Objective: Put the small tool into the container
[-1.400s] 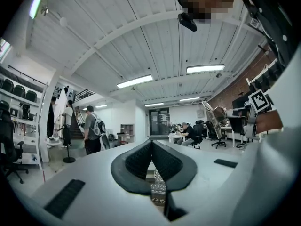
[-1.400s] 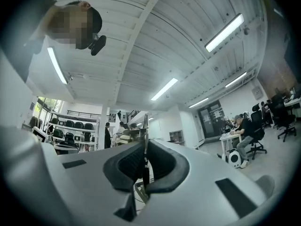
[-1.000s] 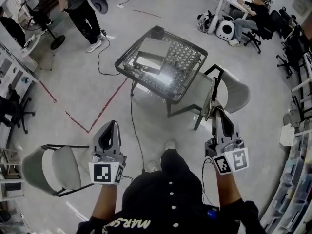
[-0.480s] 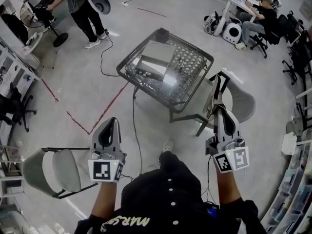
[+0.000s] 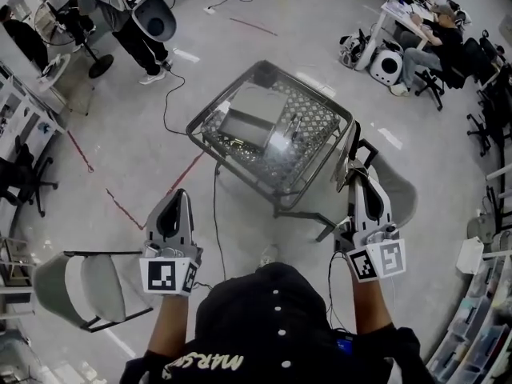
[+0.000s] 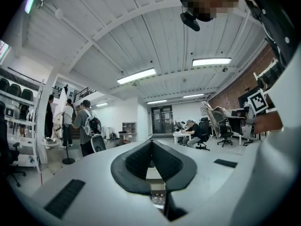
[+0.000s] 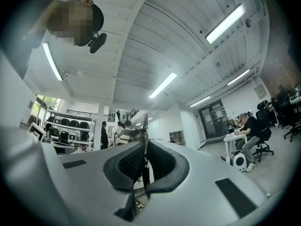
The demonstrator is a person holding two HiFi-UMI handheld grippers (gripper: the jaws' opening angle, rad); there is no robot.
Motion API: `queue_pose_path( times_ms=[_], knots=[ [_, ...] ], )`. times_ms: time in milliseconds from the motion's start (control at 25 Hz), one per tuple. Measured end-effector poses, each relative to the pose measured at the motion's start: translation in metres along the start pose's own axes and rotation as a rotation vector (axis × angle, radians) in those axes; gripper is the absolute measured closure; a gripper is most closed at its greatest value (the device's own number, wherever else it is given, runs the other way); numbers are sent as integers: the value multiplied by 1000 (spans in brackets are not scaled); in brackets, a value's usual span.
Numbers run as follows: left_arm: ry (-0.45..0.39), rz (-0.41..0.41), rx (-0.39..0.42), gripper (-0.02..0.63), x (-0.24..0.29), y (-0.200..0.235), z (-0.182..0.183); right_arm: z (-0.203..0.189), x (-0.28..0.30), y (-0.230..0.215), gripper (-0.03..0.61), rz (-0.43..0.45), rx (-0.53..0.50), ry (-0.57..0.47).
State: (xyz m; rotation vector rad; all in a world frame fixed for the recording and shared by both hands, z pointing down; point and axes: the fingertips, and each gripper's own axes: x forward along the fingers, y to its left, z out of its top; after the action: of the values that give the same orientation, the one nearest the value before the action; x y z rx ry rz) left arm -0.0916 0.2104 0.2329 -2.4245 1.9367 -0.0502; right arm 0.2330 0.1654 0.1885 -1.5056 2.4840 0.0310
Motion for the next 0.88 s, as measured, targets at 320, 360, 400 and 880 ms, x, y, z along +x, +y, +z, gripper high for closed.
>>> queue_pose_path(
  times_ms=[320, 360, 400, 880],
  knots=[
    [9, 26, 1, 589, 26, -9, -9, -22, 26, -26, 563, 28, 30, 15],
    [15, 27, 2, 589, 29, -8, -11, -25, 31, -27, 563, 29, 34, 20],
    [22, 30, 3, 589, 34, -5, -11, -27, 37, -29, 563, 31, 38, 26],
    [34, -4, -14, 589, 105, 35, -19, -46, 107, -34, 563, 22, 33, 51]
  ],
)
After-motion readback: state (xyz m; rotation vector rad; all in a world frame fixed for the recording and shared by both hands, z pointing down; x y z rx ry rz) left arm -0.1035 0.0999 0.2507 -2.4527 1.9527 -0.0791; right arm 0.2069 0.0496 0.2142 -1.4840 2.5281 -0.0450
